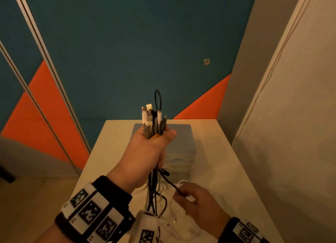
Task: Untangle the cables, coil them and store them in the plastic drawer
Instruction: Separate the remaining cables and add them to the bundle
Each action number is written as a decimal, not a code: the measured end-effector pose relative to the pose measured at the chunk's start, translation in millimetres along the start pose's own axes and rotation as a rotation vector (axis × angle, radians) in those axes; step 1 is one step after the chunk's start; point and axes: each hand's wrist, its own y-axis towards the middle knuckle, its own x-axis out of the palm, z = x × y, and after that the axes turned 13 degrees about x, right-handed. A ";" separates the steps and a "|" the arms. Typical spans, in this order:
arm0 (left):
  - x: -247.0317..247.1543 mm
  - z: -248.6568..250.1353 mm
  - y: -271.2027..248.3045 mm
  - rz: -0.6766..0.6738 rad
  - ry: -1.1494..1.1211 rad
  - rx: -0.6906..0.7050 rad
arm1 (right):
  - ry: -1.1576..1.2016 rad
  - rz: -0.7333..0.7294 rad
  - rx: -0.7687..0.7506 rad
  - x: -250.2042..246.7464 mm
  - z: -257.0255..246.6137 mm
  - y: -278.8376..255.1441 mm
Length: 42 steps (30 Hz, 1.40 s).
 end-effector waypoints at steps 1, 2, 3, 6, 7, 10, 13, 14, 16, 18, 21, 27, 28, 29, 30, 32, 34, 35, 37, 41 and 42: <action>-2.9 4.1 0.7 -0.008 -0.008 0.016 | 0.039 -0.091 0.042 -0.9 3.0 -1.1; -5.6 8.7 1.1 -0.018 -0.030 0.024 | 0.044 -0.187 0.073 -0.9 8.6 -2.9; -8.8 13.6 0.8 -0.030 -0.057 0.025 | 0.028 -0.241 0.100 -0.8 12.7 -4.8; -20.2 25.7 -3.6 -0.092 -0.103 0.001 | 0.172 -0.188 0.161 -6.0 24.5 -7.7; -24.3 27.8 -6.3 -0.110 -0.110 -0.014 | 0.234 -0.122 0.204 -9.7 30.2 -3.6; -35.0 29.4 -14.5 -0.139 -0.125 -0.057 | 0.268 -0.017 0.293 -22.3 39.7 10.6; -43.0 30.1 -21.4 -0.184 -0.116 -0.090 | 0.049 -0.002 0.319 -33.6 46.4 22.6; -46.1 31.2 -23.4 -0.210 -0.116 -0.103 | -0.024 -0.002 0.337 -34.7 50.0 26.5; -51.5 34.4 -26.8 -0.263 -0.122 -0.123 | -0.185 -0.016 0.363 -30.6 60.8 33.7; -56.4 37.7 -30.3 -0.297 -0.121 -0.129 | -0.348 -0.056 0.381 -20.7 70.5 38.4; -62.9 39.5 -34.6 -0.315 -0.099 -0.128 | -0.565 -0.175 0.303 8.6 73.8 38.9; -72.4 29.9 -40.5 -0.220 -0.030 -0.119 | -0.369 -0.014 0.407 69.6 62.9 69.7; -72.8 27.4 -41.4 -0.192 -0.033 -0.122 | -0.329 -0.055 0.453 76.5 65.0 78.0; -73.2 24.7 -42.3 -0.175 -0.033 -0.123 | -0.296 -0.124 0.489 83.1 68.4 85.6; -73.8 22.2 -43.3 -0.168 -0.026 -0.125 | -0.260 -0.182 0.523 87.8 71.6 91.5; -76.0 16.8 -45.1 -0.165 -0.009 -0.151 | -0.164 -0.243 0.529 88.0 68.9 95.6; -80.3 10.3 -46.0 -0.120 0.006 -0.202 | 0.045 -0.223 0.562 80.2 55.0 91.5; -83.0 6.3 -45.6 -0.077 0.005 -0.230 | 0.187 -0.180 0.581 74.9 47.9 88.7; -86.5 -4.0 -43.0 0.015 -0.005 -0.290 | 0.328 -0.065 0.539 58.7 32.6 80.5; -80.6 -30.5 -34.9 0.095 -0.011 -0.391 | 0.319 0.063 0.327 23.2 1.0 60.0; -76.0 -36.8 -32.7 0.095 -0.009 -0.399 | 0.331 0.067 0.285 14.5 -9.0 54.0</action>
